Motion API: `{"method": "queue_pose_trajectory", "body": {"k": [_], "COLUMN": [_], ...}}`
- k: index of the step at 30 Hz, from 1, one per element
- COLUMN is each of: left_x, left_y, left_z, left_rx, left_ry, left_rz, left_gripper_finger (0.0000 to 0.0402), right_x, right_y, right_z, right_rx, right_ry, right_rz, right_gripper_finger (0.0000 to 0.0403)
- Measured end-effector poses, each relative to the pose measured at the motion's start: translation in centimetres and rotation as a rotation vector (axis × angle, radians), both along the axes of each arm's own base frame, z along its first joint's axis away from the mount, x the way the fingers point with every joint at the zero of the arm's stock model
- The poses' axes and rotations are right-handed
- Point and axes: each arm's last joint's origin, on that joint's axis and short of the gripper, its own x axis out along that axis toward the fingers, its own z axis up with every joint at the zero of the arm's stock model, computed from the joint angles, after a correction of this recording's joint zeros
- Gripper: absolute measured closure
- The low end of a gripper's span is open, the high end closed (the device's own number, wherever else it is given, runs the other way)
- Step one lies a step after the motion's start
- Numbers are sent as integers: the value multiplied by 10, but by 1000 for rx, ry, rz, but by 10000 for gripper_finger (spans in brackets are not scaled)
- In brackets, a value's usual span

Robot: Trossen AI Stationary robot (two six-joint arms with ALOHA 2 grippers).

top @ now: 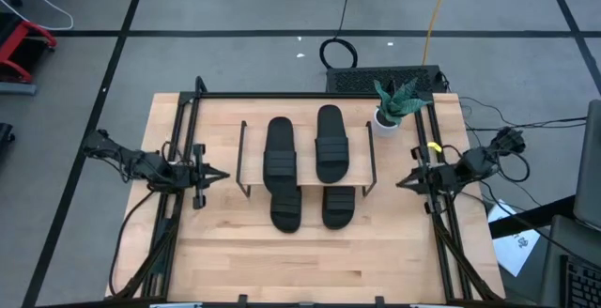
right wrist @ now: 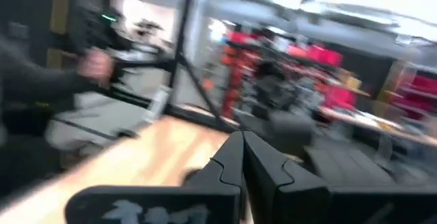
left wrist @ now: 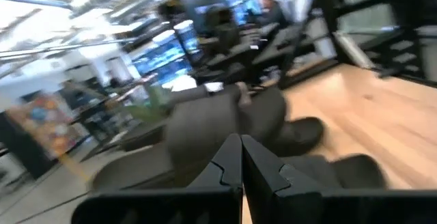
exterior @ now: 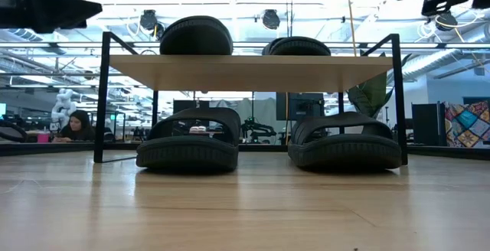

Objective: Pick and place slides into the shelf
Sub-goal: Return to Home Position

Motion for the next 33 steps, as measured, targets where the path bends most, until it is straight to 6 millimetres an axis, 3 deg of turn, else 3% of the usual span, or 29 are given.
{"method": "queue_pose_trajectory", "body": {"k": [4,15,19,25,33], "left_x": [3,8,7,6,7], "left_y": [2,30,42,43,43], "left_z": [-6,-9,-15,-20,-15], "left_rx": [6,-67,-169,-268,-293], "left_ry": [11,24,72,139,87], "left_rz": [-70,142,204,30,28], "left_gripper_finger": [401,401,401,401,401], "right_x": [4,8,9,10,10], "right_y": [-6,-27,-29,-26,-28], "right_z": [-6,-4,-6,-9,-8], "right_rx": [16,108,132,179,217], "right_ry": [30,21,40,74,61], "right_rz": [-140,-396,-322,-140,-206], "right_gripper_finger": [403,403,403,403,403]}}
